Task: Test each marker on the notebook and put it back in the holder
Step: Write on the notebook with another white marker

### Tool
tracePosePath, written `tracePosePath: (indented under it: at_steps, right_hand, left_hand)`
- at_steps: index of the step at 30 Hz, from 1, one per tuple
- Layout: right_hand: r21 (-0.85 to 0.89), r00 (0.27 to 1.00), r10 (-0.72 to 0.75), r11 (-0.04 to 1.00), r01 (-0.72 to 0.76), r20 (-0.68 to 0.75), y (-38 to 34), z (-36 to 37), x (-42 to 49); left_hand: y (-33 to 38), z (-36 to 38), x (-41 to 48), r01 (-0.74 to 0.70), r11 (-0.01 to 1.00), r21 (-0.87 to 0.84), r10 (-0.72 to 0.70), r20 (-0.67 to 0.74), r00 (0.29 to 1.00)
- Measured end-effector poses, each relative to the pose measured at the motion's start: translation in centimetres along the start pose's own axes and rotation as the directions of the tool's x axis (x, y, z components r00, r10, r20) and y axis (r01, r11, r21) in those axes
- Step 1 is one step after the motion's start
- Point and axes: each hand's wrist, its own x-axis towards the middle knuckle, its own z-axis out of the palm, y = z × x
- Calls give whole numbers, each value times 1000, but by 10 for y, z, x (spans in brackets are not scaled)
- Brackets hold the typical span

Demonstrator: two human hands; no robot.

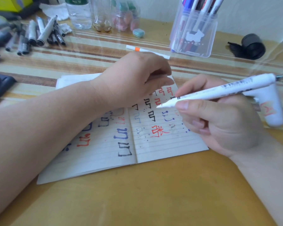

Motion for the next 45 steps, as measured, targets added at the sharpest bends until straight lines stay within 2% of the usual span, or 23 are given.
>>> tracePosePath:
  at_steps: [6, 11, 15, 22, 24, 26, 28, 29, 32, 35, 38, 43, 45]
  right_hand:
    - [96, 957, 23, 995, 6, -289, 1, -7, 6]
    - [96, 893, 27, 995, 18, -449, 0, -9, 10]
    - [68, 901, 7, 997, 25, -434, -1, -8, 8]
    - [52, 948, 0, 998, 18, -318, -1, -6, 6]
    - [69, 963, -4, 997, 24, -269, -2, -6, 6]
    - [101, 970, 5, 995, 20, -243, -4, -8, 7]
    - [146, 976, 39, 989, -8, -213, -7, -10, 8]
    - [167, 979, 59, 986, -26, -197, -8, -11, 7]
    - [197, 984, 96, 978, -66, -147, -9, -10, 6]
    - [190, 989, 89, 980, -65, -119, -6, -11, 7]
    - [196, 988, 73, 979, -45, -138, -5, -10, 8]
    - [248, 949, 19, 967, 63, -316, -2, -13, 8]
    - [215, 950, 17, 975, 53, -313, -2, -12, 7]
  left_hand:
    - [-3, 0, -1, 55, 998, 1, -55, -16, 998]
    - [-2, 1, 0, 34, 999, 9, -35, 9, 999]
    - [0, -1, -1, -8, 1000, -27, 8, 0, 1000]
    - [5, -2, -2, -151, 986, -73, 151, -12, 989]
    - [4, -2, -3, -136, 988, -75, 135, -17, 991]
    - [5, -1, -5, -19, 983, -182, 13, -38, 999]
    - [8, -1, -6, 168, 883, -439, -168, 39, 985]
    - [9, -1, -5, 228, 809, -542, -203, 106, 973]
    - [12, 0, -4, 333, 617, -713, -170, 292, 941]
    - [14, 4, -5, 399, 439, -805, -184, 355, 917]
    - [15, 7, -4, 389, 401, -829, -221, 324, 920]
    - [13, 6, -2, 349, 363, -864, -327, 233, 916]
    - [12, 5, -3, 338, 362, -869, -368, 200, 908]
